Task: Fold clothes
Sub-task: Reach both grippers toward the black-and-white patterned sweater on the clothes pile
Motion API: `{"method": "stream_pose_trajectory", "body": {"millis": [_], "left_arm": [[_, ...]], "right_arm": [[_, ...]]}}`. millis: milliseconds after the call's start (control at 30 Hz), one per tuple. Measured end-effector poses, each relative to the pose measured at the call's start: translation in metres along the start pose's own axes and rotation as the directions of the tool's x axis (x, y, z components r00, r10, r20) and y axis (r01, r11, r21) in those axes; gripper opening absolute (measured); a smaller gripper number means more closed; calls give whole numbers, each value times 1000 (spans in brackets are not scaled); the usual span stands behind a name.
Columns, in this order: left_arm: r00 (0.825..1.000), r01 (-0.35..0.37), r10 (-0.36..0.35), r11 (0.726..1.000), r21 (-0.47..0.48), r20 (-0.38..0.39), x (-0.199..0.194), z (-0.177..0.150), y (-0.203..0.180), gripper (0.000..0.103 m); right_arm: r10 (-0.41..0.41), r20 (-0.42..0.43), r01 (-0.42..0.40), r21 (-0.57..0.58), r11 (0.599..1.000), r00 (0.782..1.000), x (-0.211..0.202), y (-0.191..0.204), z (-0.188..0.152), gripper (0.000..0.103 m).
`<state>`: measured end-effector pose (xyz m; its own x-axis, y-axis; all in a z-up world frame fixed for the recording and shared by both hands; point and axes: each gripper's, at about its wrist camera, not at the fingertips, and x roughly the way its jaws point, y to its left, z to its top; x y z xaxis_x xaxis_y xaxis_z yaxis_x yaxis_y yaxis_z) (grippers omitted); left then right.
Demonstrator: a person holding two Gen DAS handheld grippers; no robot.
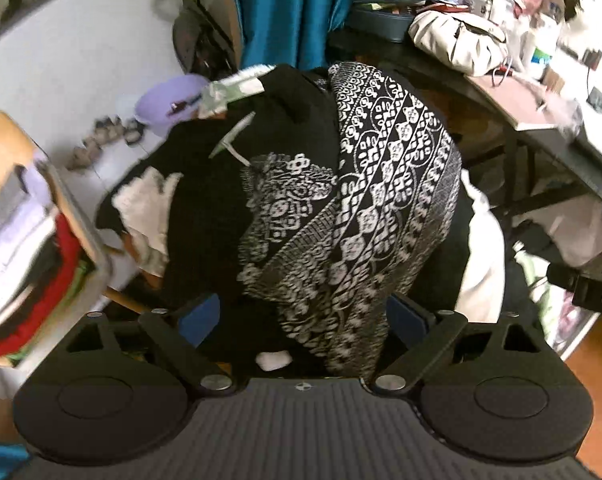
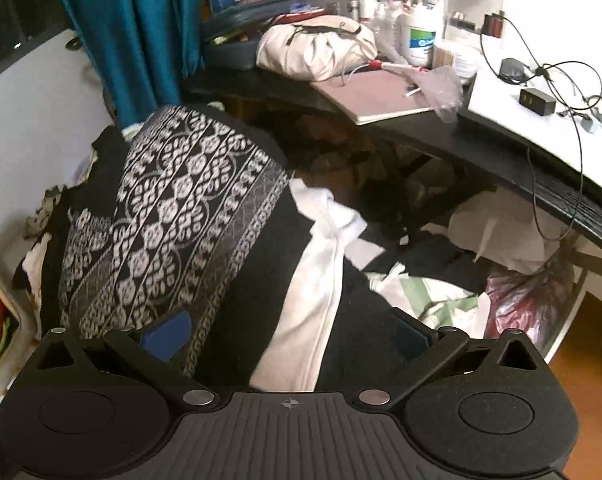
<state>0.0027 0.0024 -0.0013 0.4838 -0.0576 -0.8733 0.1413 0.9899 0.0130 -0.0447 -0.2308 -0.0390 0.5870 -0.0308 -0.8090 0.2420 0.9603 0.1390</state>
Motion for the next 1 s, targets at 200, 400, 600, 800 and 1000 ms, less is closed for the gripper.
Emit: {"method": "stream_pose_trajectory", "body": {"millis": [200,400,600,800,1000], "left_arm": [[999,26,-26,1000,-3,-30,29,18,34,101],[995,77,-74,997,31,-71,62,45,63,101],[989,129,-118,983,129,-87,84,73,101,101],[991,135,-128,972,190,-47,90,107,129,101],[978,207,-193,949,239,-82,104,110,141,101]], "right_arm": [[-44,-11,44,58,997,999,12,6,5,102],[-137,-26,139,107,985,990,22,37,3,102],[-196,-37,199,223,954,980,23,94,13,102],[-240,-89,256,317,913,967,29,143,27,102],[-346,-76,351,320,880,935,22,167,26,102]]}}
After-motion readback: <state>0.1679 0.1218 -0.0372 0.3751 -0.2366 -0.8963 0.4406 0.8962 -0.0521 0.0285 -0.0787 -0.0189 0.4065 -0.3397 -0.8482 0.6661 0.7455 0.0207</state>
